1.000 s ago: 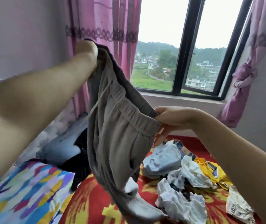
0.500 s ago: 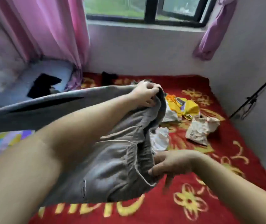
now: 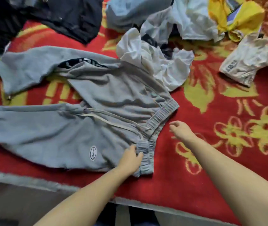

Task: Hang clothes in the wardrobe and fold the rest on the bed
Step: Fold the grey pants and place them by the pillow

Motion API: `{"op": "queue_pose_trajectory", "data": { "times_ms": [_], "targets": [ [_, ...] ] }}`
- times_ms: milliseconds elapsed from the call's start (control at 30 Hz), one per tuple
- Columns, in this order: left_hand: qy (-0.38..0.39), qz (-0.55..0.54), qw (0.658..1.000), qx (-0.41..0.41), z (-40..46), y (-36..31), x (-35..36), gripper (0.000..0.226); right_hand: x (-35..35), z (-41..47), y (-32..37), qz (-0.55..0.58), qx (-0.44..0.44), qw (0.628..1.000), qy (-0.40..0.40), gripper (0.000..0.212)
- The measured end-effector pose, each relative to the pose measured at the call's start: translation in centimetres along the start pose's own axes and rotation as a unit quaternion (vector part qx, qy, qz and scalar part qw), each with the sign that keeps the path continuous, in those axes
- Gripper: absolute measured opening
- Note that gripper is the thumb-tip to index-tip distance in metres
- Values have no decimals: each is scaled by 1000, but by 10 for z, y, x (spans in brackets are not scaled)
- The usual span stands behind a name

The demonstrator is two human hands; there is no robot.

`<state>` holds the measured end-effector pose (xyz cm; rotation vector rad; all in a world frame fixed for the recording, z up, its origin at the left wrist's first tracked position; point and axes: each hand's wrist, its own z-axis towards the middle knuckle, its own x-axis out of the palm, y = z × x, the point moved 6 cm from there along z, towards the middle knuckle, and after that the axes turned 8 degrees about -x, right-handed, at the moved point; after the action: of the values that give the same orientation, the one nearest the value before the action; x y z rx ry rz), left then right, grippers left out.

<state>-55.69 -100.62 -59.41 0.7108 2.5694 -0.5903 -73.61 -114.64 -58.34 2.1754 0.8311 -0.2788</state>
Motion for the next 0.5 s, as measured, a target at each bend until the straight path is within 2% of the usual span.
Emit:
{"op": "queue_pose_trajectory", "data": {
  "times_ms": [100,167,200,267,367,433,500],
  "targets": [
    [-40,97,993,-62,7,-8,44,98,17,43,11,39,11,998,-47,48],
    [-82,151,982,-82,13,-13,59,115,25,63,9,113,54,988,-91,64],
    [-107,177,975,-84,15,-15,59,116,28,66,10,147,64,981,-106,66],
    [-128,210,966,-79,22,-14,59,105,32,69,13,172,46,976,-123,61],
    [-81,231,970,-1,16,-9,59,76,28,49,31,77,-97,987,-100,54],
    [-29,213,975,48,-5,-9,63,76,18,32,50,20,-181,983,-19,59],
    [24,182,980,79,-36,-20,74,78,0,21,57,-56,-210,973,83,60]
  ]
}}
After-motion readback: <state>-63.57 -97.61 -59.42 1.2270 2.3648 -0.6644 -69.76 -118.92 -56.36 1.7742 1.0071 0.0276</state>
